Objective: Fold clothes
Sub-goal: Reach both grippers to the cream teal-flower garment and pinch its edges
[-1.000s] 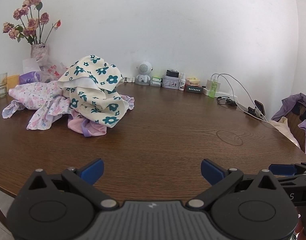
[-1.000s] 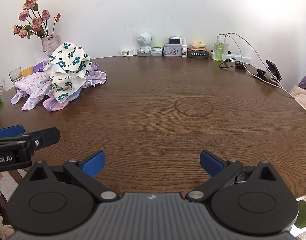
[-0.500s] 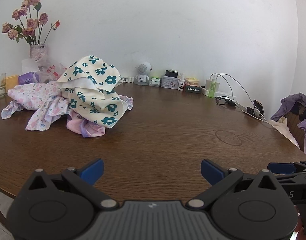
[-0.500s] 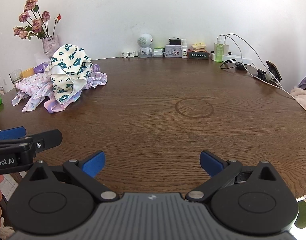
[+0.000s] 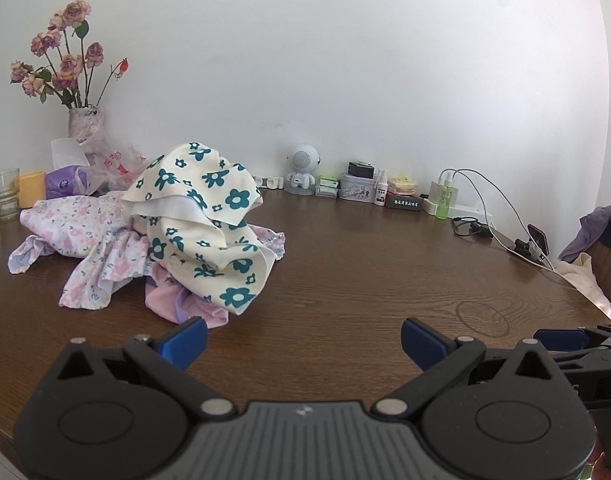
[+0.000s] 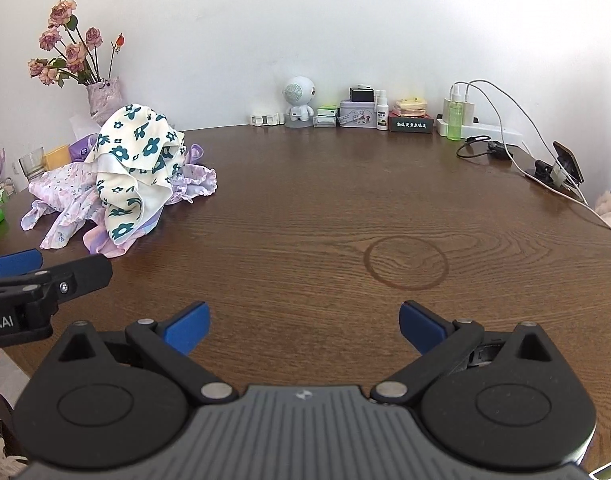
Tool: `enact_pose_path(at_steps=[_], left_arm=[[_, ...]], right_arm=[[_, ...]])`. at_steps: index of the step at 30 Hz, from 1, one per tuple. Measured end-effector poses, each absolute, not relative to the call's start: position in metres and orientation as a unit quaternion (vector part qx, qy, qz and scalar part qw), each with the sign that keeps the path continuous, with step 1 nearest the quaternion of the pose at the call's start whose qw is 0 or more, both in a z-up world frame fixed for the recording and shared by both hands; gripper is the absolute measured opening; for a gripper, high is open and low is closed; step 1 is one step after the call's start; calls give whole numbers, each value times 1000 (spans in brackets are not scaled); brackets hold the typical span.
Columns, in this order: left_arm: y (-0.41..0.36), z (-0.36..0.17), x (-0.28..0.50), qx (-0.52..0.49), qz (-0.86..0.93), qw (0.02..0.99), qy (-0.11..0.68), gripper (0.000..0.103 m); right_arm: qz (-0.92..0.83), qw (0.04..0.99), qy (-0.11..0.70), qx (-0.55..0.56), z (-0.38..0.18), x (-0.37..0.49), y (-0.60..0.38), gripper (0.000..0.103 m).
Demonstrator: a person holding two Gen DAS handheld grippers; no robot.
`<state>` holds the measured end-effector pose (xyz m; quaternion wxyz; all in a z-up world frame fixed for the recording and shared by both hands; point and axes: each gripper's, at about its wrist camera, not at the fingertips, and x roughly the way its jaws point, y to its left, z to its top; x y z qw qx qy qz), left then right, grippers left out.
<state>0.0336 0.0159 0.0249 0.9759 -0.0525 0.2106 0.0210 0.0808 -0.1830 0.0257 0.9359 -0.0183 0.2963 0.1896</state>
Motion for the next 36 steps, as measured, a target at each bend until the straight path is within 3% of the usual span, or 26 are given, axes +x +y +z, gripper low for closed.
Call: enact_pose_path(at_steps=[13,30,35,36], left_arm=[[54,47,78,-61,62,973,212,103],[187,78,183,-57,145,958,239,103],[203,71,214,-45,132,955,263,103],[205,69,219,-45,125,954,268,103]], right_arm=[[240,916,319,-42,43,132,-134,103],[334,883,303,-132,81,256,-1,102],[363,869,301,-148,84,288,40,90],[371,864,305,-149,84,292,46,82]])
